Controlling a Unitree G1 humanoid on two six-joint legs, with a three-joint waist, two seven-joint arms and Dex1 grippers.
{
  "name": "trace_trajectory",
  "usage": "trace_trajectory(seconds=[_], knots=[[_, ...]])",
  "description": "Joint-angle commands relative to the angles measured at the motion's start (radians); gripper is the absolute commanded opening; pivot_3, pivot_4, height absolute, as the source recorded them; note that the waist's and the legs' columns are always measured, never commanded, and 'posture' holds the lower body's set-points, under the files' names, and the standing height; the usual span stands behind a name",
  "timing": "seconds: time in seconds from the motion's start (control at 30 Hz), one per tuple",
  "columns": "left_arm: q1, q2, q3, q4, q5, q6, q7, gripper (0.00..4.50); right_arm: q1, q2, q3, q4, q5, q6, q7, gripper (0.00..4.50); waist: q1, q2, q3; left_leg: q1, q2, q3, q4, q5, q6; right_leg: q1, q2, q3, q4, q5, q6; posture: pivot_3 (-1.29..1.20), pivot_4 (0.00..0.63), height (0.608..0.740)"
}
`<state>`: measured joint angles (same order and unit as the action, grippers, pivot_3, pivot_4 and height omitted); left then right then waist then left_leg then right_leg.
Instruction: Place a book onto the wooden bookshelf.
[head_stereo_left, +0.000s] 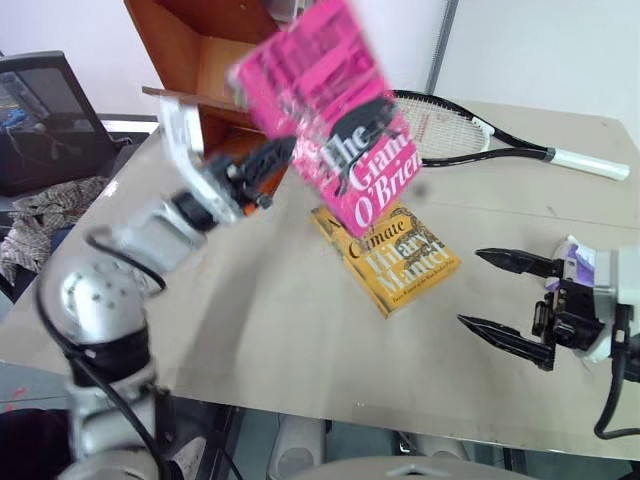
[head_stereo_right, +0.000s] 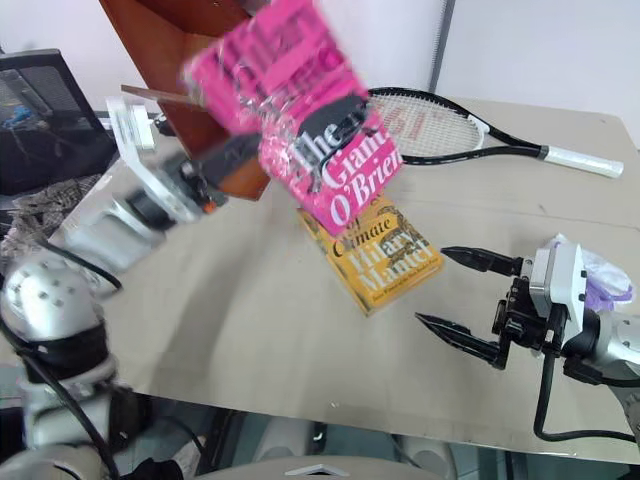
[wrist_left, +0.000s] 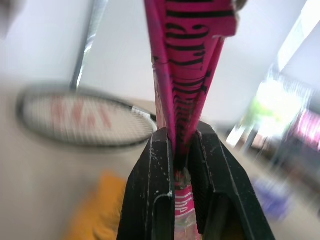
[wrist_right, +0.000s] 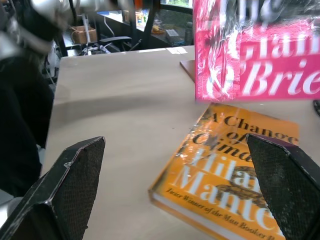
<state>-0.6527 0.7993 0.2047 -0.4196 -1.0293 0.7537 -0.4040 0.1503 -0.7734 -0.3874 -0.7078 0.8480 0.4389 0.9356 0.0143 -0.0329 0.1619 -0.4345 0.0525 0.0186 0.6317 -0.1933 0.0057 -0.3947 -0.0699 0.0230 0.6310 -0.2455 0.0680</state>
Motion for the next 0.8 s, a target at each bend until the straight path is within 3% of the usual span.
trace_trajectory(seconds=[0.03,0.1,0.17,0.27,0.37,0.47,0.67,0.8], knots=[[-0.104,0.17,-0.129,-0.031,0.42,-0.321,-0.215,0.04,-0.067,-0.01,-0.004,0.054,-0.008,-0.039,0.022,4.5,-0.004,0.002,0.0,0.001,0.0,0.001,-0.002,0.0,0.0,0.0,0.0,0.001,-0.001,0.0,0.0,0.0,0.15,0.74],[-0.152,0.254,-0.204,0.029,0.659,-0.531,-0.285,0.04,-0.098,-0.008,0.005,0.084,-0.018,-0.048,0.031,4.5,-0.002,0.002,0.001,0.002,0.0,0.002,-0.007,0.0,0.0,-0.001,0.001,0.002,-0.004,0.0,0.0,0.0,0.15,0.74],[-0.209,0.324,-0.234,0.114,0.813,-0.674,-0.338,0.04,-0.127,-0.005,0.02,0.112,-0.031,-0.057,0.041,4.5,0.001,0.003,0.001,0.002,0.001,0.002,-0.012,0.0,0.0,-0.002,0.002,0.001,-0.005,0.0,0.001,0.0,0.15,0.74],[-0.267,0.405,-0.234,0.226,0.911,-0.804,-0.446,0.04,-0.168,0.0,0.044,0.153,-0.05,-0.072,0.056,4.5,0.001,0.003,0.002,0.002,0.003,0.001,-0.014,0.0,0.0,-0.003,0.005,0.001,-0.005,0.0,0.001,0.0,0.15,0.74],[-0.312,0.528,-0.232,0.316,0.947,-0.799,-0.604,0.04,-0.223,0.004,0.072,0.213,-0.076,-0.097,0.08,4.5,-0.009,0.001,0.007,0.001,0.004,0.001,-0.014,0.0,0.0,-0.004,0.007,0.002,-0.005,0.0,0.003,0.0,0.15,0.74],[-0.362,0.593,-0.253,0.378,0.999,-0.727,-0.687,0.04,-0.272,0.003,0.086,0.26,-0.107,-0.133,0.106,4.5,-0.008,0.002,0.008,0.0,0.004,0.002,-0.014,0.0,0.0,-0.005,0.006,0.003,-0.004,0.001,0.007,0.0,0.15,0.74],[-0.406,0.641,-0.288,0.496,1.126,-0.707,-0.774,0.04,-0.394,-0.02,0.001,0.282,-0.086,-0.147,0.053,4.5,-0.001,0.004,0.012,0.0,0.004,0.002,-0.012,0.0,0.0,-0.006,0.006,0.003,-0.001,0.001,0.007,0.0,0.15,0.74],[-0.465,0.562,-0.35,0.693,1.22,-0.87,-0.751,0.04,-0.402,-0.037,-0.062,0.227,-0.066,-0.106,-0.023,4.5,0.003,0.004,0.012,0.0,0.004,0.002,-0.009,0.0,0.0,-0.006,0.006,0.003,0.002,0.001,0.007,0.0,0.15,0.74]])
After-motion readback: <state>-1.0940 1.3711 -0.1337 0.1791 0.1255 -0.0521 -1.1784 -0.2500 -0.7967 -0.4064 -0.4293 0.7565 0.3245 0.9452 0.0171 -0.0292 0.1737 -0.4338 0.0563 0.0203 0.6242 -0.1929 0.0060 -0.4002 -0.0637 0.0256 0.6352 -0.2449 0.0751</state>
